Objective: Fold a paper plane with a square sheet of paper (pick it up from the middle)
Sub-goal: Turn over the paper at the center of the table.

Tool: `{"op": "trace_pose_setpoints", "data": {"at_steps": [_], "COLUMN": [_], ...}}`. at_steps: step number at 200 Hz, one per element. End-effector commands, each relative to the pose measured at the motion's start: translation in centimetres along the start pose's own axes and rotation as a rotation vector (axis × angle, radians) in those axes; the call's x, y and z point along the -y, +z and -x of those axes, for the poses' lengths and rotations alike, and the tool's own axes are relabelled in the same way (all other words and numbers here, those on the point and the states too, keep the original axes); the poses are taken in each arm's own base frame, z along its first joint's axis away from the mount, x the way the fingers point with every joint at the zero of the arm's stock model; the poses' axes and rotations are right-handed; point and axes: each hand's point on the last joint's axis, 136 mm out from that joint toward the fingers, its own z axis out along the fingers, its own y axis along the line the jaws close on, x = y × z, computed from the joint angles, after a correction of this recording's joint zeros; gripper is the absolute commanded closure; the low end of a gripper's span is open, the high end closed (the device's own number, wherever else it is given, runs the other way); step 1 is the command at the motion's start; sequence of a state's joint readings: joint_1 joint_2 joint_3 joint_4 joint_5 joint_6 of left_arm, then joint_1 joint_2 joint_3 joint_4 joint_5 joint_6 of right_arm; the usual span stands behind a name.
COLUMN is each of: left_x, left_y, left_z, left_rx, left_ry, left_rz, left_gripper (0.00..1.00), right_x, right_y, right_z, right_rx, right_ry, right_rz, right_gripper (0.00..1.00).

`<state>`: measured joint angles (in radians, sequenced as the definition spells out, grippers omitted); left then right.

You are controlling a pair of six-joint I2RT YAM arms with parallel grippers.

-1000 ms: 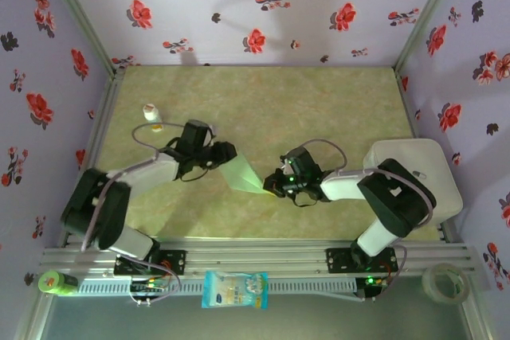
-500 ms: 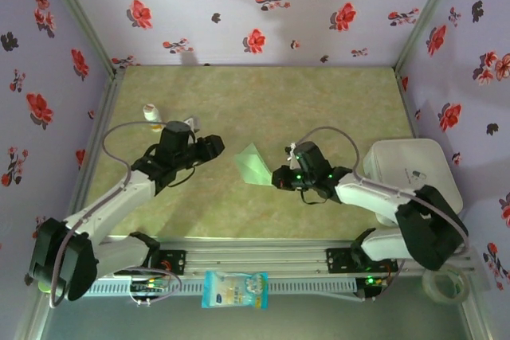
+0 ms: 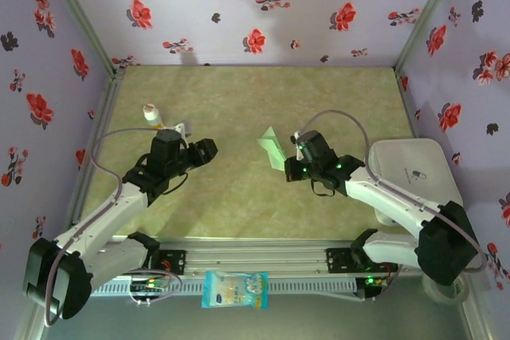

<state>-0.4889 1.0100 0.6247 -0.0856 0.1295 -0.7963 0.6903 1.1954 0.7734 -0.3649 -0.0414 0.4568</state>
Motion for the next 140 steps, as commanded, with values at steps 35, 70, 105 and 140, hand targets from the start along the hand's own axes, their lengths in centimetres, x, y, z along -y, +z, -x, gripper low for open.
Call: {"op": "trace_pose_setpoints", "data": {"at_steps": [35,70,105,140], "left_x": [-1.2,-1.3,-1.2,-1.3], "left_y": [0.1,0.2,0.4,0.4], "left_z": [0.5,0.2,0.2,0.3], "left_rx": [0.051,0.045,0.046,0.037], "left_ry": [0.005,0.011,-0.014,-0.02], "left_rz": [0.009,-0.004,-0.026,-0.024], "left_gripper": [0.44,0.5,0.5,0.51], "right_x": [1.2,1.2,0.7,1.5], "right_y": [-2.2,-2.0,-1.8,-2.2], "right_z": [2.5,2.7,3.2,4.1], "right_rx": [0.037,-0.025,-0.057,-0.048], "right_ry": [-0.13,-0.214,-0.336,-0.432], "right_rz": [-0.182,-0.271,-0.346,-0.512], "right_gripper": [0.98,0.98,0.99,0.98]}}
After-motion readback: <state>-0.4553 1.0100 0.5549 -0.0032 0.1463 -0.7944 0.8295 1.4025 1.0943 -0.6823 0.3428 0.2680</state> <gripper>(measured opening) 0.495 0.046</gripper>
